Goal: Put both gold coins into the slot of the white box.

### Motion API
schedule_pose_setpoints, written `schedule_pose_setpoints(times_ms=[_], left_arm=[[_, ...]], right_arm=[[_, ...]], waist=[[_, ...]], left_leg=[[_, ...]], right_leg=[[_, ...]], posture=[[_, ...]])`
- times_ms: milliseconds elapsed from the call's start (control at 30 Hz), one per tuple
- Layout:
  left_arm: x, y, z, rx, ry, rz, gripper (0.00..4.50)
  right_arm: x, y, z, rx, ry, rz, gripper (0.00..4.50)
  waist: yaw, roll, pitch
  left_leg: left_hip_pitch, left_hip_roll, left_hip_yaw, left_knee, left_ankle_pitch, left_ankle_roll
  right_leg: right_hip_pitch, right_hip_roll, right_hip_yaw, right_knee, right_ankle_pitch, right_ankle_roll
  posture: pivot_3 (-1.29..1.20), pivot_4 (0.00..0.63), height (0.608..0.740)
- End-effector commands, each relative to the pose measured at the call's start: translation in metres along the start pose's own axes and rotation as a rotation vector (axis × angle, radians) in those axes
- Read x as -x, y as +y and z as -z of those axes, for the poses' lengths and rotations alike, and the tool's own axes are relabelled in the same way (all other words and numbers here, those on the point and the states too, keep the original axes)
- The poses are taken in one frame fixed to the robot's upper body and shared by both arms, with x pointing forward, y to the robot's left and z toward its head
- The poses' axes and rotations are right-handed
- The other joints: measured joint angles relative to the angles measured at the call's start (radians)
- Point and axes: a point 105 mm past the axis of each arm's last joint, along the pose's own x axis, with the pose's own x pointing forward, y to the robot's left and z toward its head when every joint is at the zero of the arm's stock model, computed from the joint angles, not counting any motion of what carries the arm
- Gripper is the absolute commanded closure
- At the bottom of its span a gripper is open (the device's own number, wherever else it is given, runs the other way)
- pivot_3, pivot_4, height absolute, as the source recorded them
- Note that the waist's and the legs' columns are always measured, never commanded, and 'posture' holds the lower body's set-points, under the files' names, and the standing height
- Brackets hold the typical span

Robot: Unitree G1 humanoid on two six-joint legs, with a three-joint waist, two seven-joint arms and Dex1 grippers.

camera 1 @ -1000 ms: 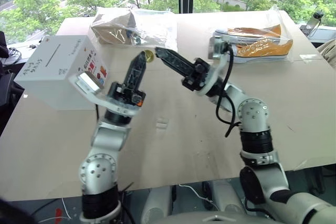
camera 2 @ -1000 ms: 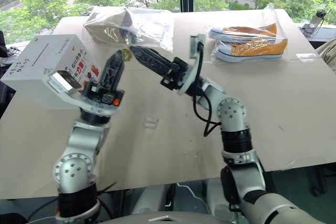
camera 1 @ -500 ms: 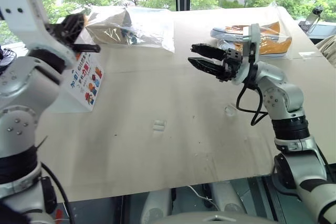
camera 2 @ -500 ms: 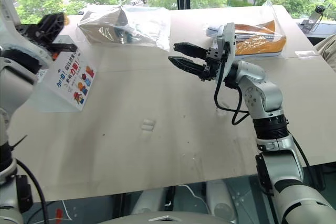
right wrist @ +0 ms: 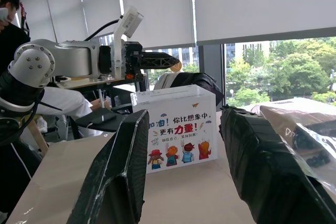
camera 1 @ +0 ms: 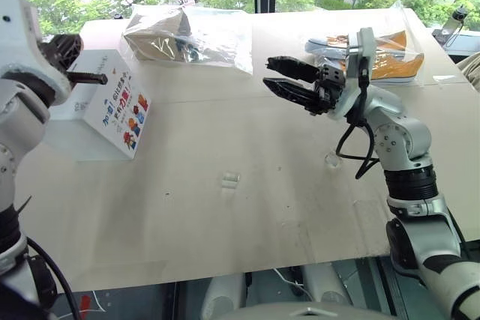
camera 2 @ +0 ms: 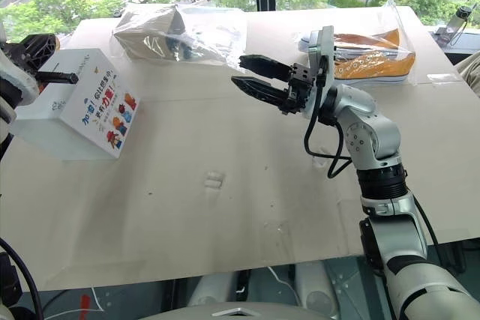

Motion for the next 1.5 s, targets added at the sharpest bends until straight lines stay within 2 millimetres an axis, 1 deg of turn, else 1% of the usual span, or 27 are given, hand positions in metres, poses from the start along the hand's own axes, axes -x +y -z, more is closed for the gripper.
schedule_pose_setpoints(times_ms=[33, 167, 267, 400, 500, 567, 700, 833, 933, 1033, 1133, 1167, 1200, 1267, 1333, 1367, 1400, 1433, 1467, 1500], left_arm=[[0.004, 0.018, -0.004, -0.023, -0.014, -0.058, 4.50], [0.005, 0.032, 0.014, -0.031, 0.052, -0.090, 4.50], [0.006, 0.038, 0.029, -0.032, 0.097, -0.087, 4.50], [0.005, 0.043, 0.039, -0.015, 0.117, -0.096, 4.50], [0.004, 0.046, 0.047, -0.006, 0.131, -0.109, 4.50], [0.003, 0.044, 0.052, 0.004, 0.140, -0.105, 4.50], [0.003, 0.048, 0.060, -0.021, 0.158, -0.129, 4.50], [0.002, 0.043, 0.066, 0.015, 0.168, -0.098, 4.50], [0.002, 0.039, 0.065, 0.022, 0.152, -0.060, 3.67], [0.001, 0.044, 0.057, -0.018, 0.108, -0.088, 2.18], [0.003, 0.051, 0.056, -0.055, 0.102, -0.126, 0.82], [0.002, 0.050, 0.050, -0.065, 0.068, -0.118, 0.34], [0.002, 0.046, 0.043, -0.066, 0.027, -0.100, 0.07], [0.002, 0.030, 0.026, -0.042, -0.072, -0.021, 0.07], [0.009, -0.009, 0.009, 0.021, -0.175, 0.182, 0.07], [0.018, -0.034, 0.008, 0.029, -0.198, 0.309, 0.07], [0.026, -0.050, 0.008, 0.032, -0.206, 0.390, 0.07], [0.035, -0.064, 0.015, 0.025, -0.190, 0.458, 0.07], [0.046, -0.079, 0.026, 0.021, -0.154, 0.520, 0.07], [0.058, -0.093, 0.046, 0.016, -0.097, 0.564, 0.07]], right_arm=[[-0.003, 0.006, -0.015, 0.049, -0.038, -0.025, 2.19], [-0.003, 0.006, -0.015, 0.047, -0.036, -0.024, 2.19], [-0.003, 0.006, -0.014, 0.044, -0.034, -0.026, 2.19], [-0.004, 0.006, -0.014, 0.045, -0.033, -0.029, 2.19], [-0.004, 0.005, -0.015, 0.047, -0.034, -0.025, 2.19], [-0.004, 0.005, -0.015, 0.046, -0.035, -0.025, 2.19], [-0.004, 0.006, -0.014, 0.048, -0.033, -0.026, 2.19], [-0.004, 0.006, -0.013, 0.049, -0.033, -0.027, 2.19], [-0.004, 0.007, -0.013, 0.049, -0.034, -0.026, 2.14], [-0.004, 0.006, -0.014, 0.048, -0.035, -0.023, 2.14], [-0.003, 0.006, -0.013, 0.048, -0.034, -0.018, 2.14], [-0.002, 0.006, -0.013, 0.048, -0.033, -0.016, 2.14], [-0.002, 0.005, -0.013, 0.048, -0.032, -0.014, 2.14], [0.000, 0.005, -0.012, 0.047, -0.030, -0.008, 2.14], [0.006, 0.005, -0.010, 0.042, -0.023, 0.011, 2.14], [0.012, 0.005, -0.007, 0.039, -0.008, 0.023, 2.14], [0.016, 0.005, -0.004, 0.037, 0.002, 0.031, 2.14], [0.022, 0.006, 0.002, 0.032, 0.024, 0.046, 2.14], [0.031, 0.007, 0.008, 0.020, 0.047, 0.066, 2.14], [0.044, 0.007, 0.019, 0.000, 0.083, 0.104, 2.14]], waist=[[-0.001, 0.000, 0.000], [-0.003, 0.000, 0.000], [-0.003, 0.000, 0.000], [-0.001, 0.000, 0.000], [-0.001, 0.000, 0.000], [-0.001, 0.000, 0.000], [-0.002, 0.000, -0.001], [-0.004, 0.000, -0.001], [-0.004, 0.000, -0.001], [-0.003, 0.000, -0.001], [-0.003, 0.000, -0.001], [-0.003, 0.000, -0.001], [-0.003, 0.000, -0.001], [-0.002, 0.000, -0.001], [0.003, -0.001, -0.002], [0.004, -0.001, -0.002], [0.005, -0.002, -0.002], [0.006, -0.002, -0.002], [0.006, -0.002, -0.003], [0.007, -0.001, -0.003]], left_leg=[[0.000, 0.000, 0.000, 0.000, 0.000, 0.000], [0.000, 0.000, 0.001, 0.000, 0.000, 0.000], [0.000, 0.000, 0.001, 0.000, 0.000, 0.000], [0.000, 0.000, 0.001, 0.000, 0.000, 0.000], [0.000, 0.000, 0.001, 0.000, 0.000, 0.000], [0.000, -0.001, 0.001, 0.000, 0.000, 0.000], [0.000, -0.001, 0.001, 0.000, 0.000, 0.000], [0.001, -0.001, 0.001, 0.000, 0.000, 0.000], [0.001, -0.001, 0.002, 0.001, 0.000, 0.000], [0.001, -0.001, 0.002, 0.002, 0.000, 0.001], [0.001, -0.002, 0.002, 0.003, 0.000, 0.001], [0.001, -0.002, 0.002, 0.003, -0.001, 0.001], [0.001, -0.002, 0.002, 0.003, 0.000, 0.001], [0.001, -0.002, 0.002, 0.003, 0.000, 0.001], [0.000, -0.002, 0.001, 0.003, 0.000, -0.001], [0.000, -0.002, 0.001, 0.004, 0.001, -0.002], [-0.001, -0.002, 0.001, 0.004, 0.001, -0.002], [-0.001, -0.002, 0.001, 0.004, 0.001, -0.002], [-0.001, -0.002, 0.001, 0.004, 0.001, -0.002], [-0.002, -0.002, 0.002, 0.003, 0.001, -0.002]], right_leg=[[0.000, 0.000, 0.000, 0.000, 0.000, 0.000], [-0.001, -0.001, 0.001, 0.000, 0.000, 0.000], [-0.002, -0.001, 0.001, 0.001, 0.000, 0.000], [-0.002, -0.002, 0.001, 0.002, 0.000, 0.000], [-0.002, -0.003, 0.001, 0.003, 0.000, 0.000], [-0.002, -0.004, 0.001, 0.003, 0.000, 0.000], [-0.002, -0.004, 0.002, 0.004, 0.000, 0.000], [-0.003, -0.004, 0.002, 0.006, 0.000, 0.000], [-0.003, -0.004, 0.002, 0.009, 0.000, 0.000], [-0.004, -0.005, 0.002, 0.011, 0.000, 0.000], [-0.004, -0.005, 0.002, 0.013, 0.000, 0.000], [-0.004, -0.005, 0.002, 0.014, 0.000, 0.000], [-0.005, -0.005, 0.002, 0.014, 0.000, 0.000], [-0.005, -0.005, 0.002, 0.014, 0.000, 0.000], [-0.005, -0.006, 0.002, 0.014, 0.000, 0.000], [-0.005, -0.006, 0.002, 0.014, 0.000, 0.000], [-0.005, -0.006, 0.002, 0.013, 0.000, 0.000], [-0.005, -0.007, 0.003, 0.012, 0.000, 0.000], [-0.004, -0.007, 0.003, 0.011, 0.000, 0.000], [-0.004, -0.007, 0.004, 0.009, 0.000, 0.000]], posture=[[0.00, 0.150, 0.740], [0.00, 0.150, 0.740], [0.00, 0.150, 0.740], [0.00, 0.150, 0.740], [0.00, 0.150, 0.740], [0.00, 0.150, 0.740], [0.00, 0.150, 0.740], [0.00, 0.150, 0.740], [0.00, 0.150, 0.740], [0.00, 0.150, 0.740], [0.00, 0.150, 0.740], [0.00, 0.150, 0.740], [0.00, 0.150, 0.740], [0.00, 0.150, 0.740], [0.00, 0.150, 0.740], [0.00, 0.150, 0.740], [0.00, 0.150, 0.740], [0.00, 0.150, 0.740], [0.00, 0.150, 0.740], [0.00, 0.150, 0.740]])
